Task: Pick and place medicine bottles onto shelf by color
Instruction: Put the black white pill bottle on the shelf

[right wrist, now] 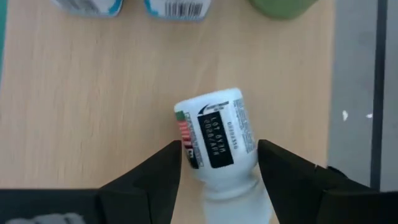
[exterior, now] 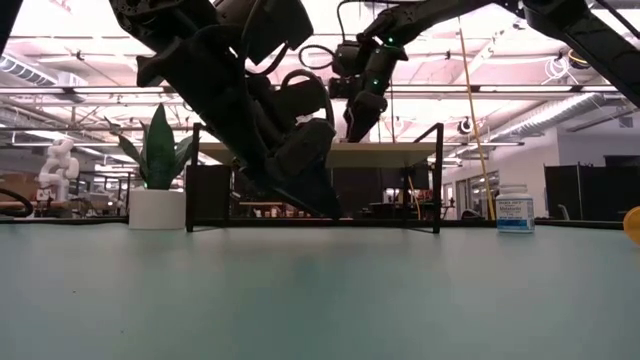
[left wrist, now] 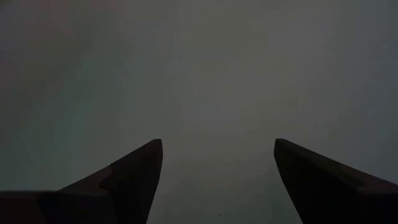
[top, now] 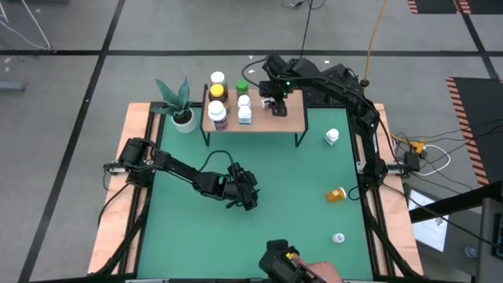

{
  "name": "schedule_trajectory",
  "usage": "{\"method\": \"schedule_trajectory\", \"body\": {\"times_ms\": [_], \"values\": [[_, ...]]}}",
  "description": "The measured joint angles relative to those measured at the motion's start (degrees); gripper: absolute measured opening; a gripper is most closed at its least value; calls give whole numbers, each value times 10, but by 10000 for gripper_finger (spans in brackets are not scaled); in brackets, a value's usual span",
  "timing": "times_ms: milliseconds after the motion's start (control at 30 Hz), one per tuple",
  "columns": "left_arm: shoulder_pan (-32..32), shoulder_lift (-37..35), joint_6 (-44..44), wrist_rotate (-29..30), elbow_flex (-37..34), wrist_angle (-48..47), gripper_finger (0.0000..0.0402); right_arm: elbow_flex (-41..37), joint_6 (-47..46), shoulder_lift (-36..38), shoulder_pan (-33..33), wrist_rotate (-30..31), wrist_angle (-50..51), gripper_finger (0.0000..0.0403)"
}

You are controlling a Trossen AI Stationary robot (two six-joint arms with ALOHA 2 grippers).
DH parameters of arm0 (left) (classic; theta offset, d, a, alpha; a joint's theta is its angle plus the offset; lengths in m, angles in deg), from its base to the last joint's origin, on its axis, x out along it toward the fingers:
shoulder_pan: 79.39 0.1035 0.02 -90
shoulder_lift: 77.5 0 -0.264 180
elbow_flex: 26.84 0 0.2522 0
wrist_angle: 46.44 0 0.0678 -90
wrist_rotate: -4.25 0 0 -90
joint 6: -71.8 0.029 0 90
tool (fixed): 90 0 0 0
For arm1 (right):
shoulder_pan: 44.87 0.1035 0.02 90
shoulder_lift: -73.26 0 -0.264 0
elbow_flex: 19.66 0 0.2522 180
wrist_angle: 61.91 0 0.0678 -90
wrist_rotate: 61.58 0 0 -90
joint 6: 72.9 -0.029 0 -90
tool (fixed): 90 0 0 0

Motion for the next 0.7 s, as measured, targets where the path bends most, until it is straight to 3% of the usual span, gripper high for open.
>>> {"method": "schedule_trajectory", "body": {"times_ms": [400, 700], "values": [[1, 0, -2, 0, 0, 4, 312, -52, 10, 9, -1, 1, -17, 149], [2, 0, -18, 0, 0, 6, 312, -70, -49, 95, 21, 19, 16, 162]]}}
